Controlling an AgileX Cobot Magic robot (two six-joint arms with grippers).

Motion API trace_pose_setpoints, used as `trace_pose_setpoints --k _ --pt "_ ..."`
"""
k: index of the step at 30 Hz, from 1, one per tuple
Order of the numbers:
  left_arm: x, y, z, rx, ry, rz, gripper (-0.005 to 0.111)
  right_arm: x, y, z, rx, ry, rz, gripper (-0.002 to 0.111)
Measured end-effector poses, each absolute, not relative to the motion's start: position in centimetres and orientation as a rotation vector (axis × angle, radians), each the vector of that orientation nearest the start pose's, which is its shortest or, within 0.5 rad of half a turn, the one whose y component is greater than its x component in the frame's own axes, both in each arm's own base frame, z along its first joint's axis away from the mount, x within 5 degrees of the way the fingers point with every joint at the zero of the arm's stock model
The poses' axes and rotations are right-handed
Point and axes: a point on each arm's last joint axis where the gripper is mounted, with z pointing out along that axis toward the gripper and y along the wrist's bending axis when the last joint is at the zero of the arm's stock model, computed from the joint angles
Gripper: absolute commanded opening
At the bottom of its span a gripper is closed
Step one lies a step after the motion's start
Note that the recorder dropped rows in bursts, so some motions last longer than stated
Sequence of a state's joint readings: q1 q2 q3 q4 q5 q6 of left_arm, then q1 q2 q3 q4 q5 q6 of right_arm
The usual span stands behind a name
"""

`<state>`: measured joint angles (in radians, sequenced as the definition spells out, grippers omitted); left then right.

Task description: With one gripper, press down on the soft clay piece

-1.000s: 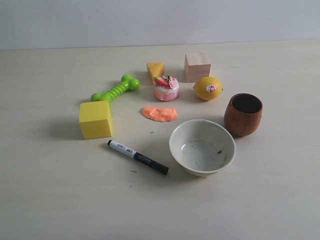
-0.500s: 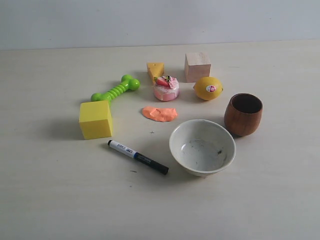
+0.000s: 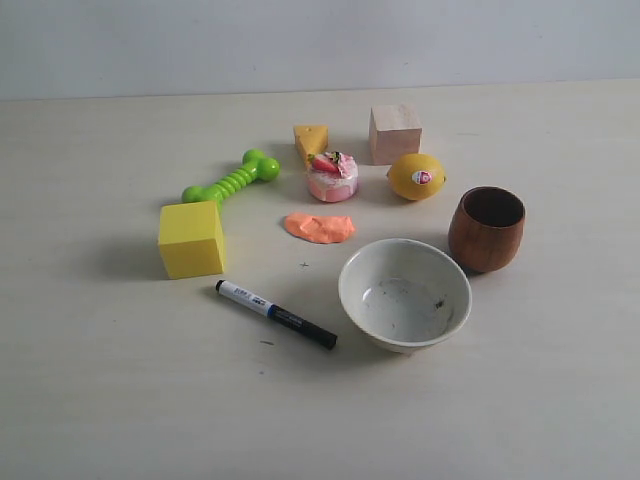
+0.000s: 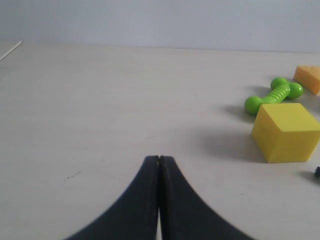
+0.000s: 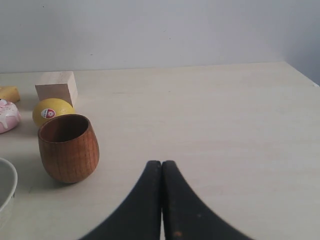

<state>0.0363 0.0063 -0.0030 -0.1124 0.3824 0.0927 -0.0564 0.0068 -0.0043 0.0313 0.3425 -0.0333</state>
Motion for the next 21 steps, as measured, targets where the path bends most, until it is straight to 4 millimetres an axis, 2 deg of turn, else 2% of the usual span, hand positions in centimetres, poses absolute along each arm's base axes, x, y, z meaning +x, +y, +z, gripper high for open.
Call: trace_pose_setpoints --k 21 --pt "5.32 -0.17 18.05 0.017 1.857 0.005 0.0 5.38 -0.21 18.34 0.041 1.828 -0.033 0.0"
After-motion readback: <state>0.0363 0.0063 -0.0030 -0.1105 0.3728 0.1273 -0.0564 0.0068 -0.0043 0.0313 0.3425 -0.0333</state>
